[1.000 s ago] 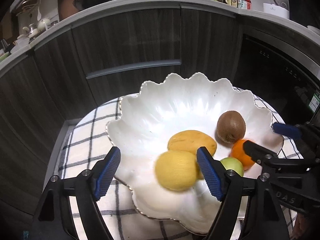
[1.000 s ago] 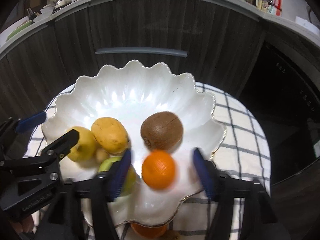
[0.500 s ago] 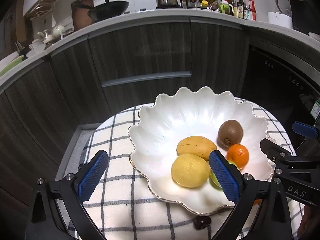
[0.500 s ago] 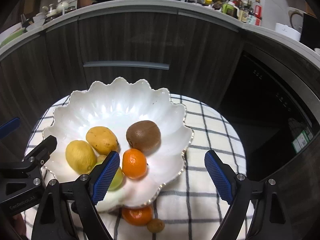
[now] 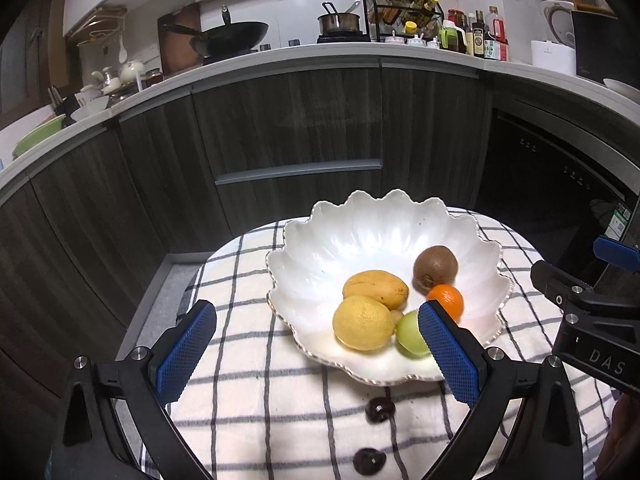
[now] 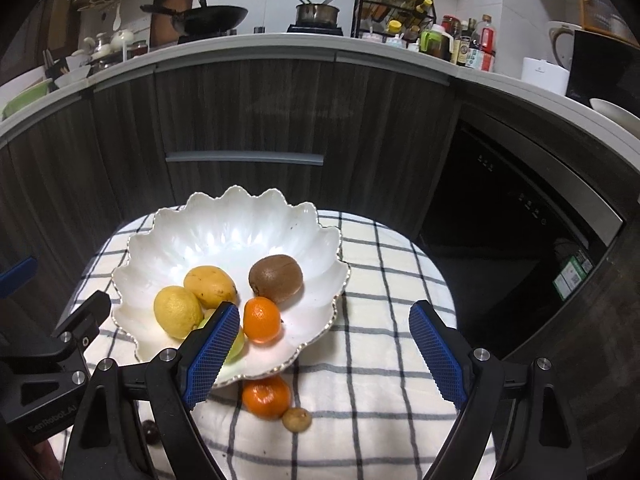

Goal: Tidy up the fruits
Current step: 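Withdraw both tools and move toward a dark plum and small brown fruit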

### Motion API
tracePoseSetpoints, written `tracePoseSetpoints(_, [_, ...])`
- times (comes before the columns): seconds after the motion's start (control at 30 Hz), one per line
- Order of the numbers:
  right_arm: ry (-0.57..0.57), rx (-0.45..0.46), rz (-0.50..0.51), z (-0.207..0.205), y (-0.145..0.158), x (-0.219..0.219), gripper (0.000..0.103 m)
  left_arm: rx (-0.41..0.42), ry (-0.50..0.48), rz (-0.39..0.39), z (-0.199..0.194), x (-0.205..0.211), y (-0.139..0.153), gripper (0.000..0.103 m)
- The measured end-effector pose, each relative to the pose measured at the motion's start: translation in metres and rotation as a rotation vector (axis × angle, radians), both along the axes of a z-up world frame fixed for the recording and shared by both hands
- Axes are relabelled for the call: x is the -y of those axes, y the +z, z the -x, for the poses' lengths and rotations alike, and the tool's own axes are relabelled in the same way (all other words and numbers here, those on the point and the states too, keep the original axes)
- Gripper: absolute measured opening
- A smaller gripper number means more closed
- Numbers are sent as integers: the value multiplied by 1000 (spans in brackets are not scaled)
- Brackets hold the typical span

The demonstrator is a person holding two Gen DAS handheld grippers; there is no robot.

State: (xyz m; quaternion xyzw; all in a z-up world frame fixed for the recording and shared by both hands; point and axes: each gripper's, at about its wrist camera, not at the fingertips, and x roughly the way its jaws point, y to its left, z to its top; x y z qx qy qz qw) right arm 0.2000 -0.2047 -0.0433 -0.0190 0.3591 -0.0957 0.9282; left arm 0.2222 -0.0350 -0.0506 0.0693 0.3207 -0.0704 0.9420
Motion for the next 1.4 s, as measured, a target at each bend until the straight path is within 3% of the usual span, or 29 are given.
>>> tracePoseSetpoints(0.4, [-15, -54, -10, 35, -21, 8, 88, -25, 2, -21, 37, 5, -15, 103])
tracePoseSetpoints(1.13, [27, -142, -7, 43, -68, 1, 88, -100, 12, -23, 53, -1, -64, 102])
tracePoseSetpoints(1.4, [25, -167, -13, 42, -80, 3, 88, -135, -6, -15, 52, 2, -80, 94])
